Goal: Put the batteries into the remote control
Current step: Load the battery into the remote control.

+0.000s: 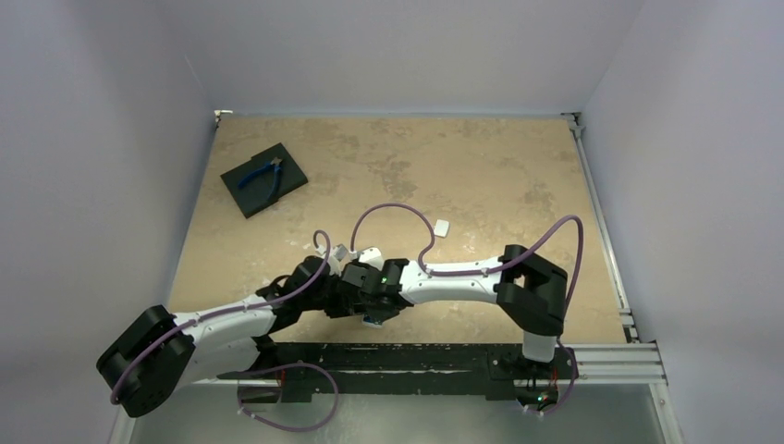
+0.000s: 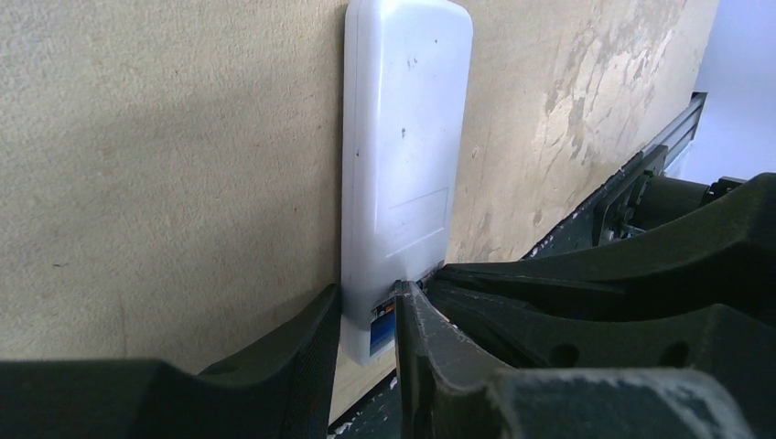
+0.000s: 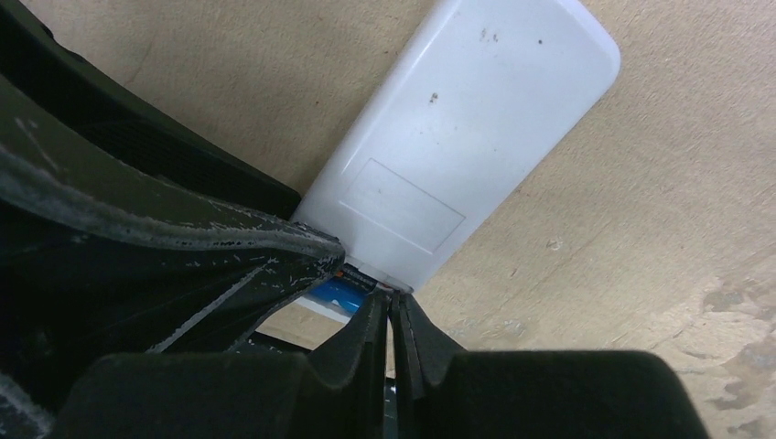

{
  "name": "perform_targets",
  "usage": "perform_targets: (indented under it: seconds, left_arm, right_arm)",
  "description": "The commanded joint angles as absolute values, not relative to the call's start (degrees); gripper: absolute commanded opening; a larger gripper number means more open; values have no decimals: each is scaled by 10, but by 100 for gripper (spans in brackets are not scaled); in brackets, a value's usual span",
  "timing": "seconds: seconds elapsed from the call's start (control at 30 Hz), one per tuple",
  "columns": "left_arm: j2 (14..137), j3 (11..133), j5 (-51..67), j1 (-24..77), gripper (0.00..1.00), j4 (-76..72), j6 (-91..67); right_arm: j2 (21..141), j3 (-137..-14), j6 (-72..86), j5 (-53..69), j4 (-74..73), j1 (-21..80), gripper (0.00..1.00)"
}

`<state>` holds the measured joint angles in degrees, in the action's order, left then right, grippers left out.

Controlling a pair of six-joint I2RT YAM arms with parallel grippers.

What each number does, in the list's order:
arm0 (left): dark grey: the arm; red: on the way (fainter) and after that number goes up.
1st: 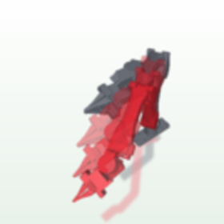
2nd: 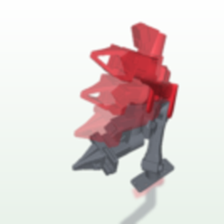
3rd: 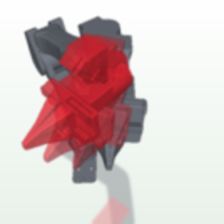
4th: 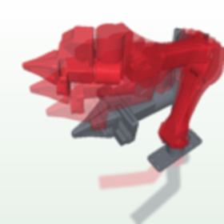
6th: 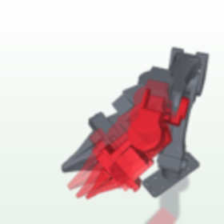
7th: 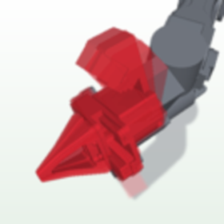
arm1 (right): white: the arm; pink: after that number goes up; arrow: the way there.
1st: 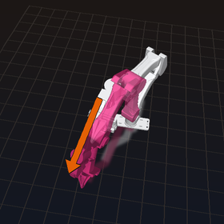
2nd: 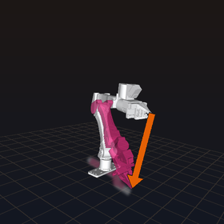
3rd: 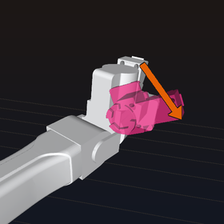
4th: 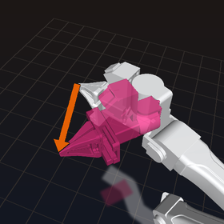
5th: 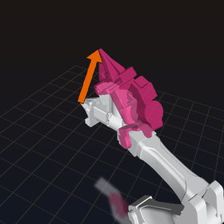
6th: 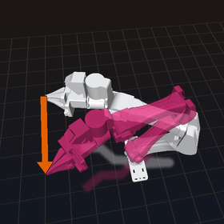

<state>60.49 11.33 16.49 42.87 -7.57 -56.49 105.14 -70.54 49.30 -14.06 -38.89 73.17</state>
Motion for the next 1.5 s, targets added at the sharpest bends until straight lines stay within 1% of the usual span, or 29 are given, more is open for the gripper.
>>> perform_targets:
  seconds: [0.0, 0.3, 0.7, 0.93, 1.13, 1.47]
  left_arm:
    - [593, 103, 206, 435, 26, -101, -576]
    - [587, 99, 199, 435, 26, -94, -576]
    - [585, 93, 193, 435, 26, -90, -586]
    - [584, 90, 190, 435, 25, -88, -595]
    - [581, 95, 186, 435, 24, -80, -596]
    - [572, 108, 177, 435, 24, -53, -592]
  right_arm:
    - [1101, -713, 492, -186, -321, 726, 13]
    - [1057, -729, 493, -195, -335, 726, 16]
    - [987, -712, 497, -230, -352, 726, 18]
    - [974, -678, 496, -218, -326, 726, 16]
    - [966, -648, 491, -196, -296, 726, 9]
    - [960, -616, 492, -173, -267, 726, 3]
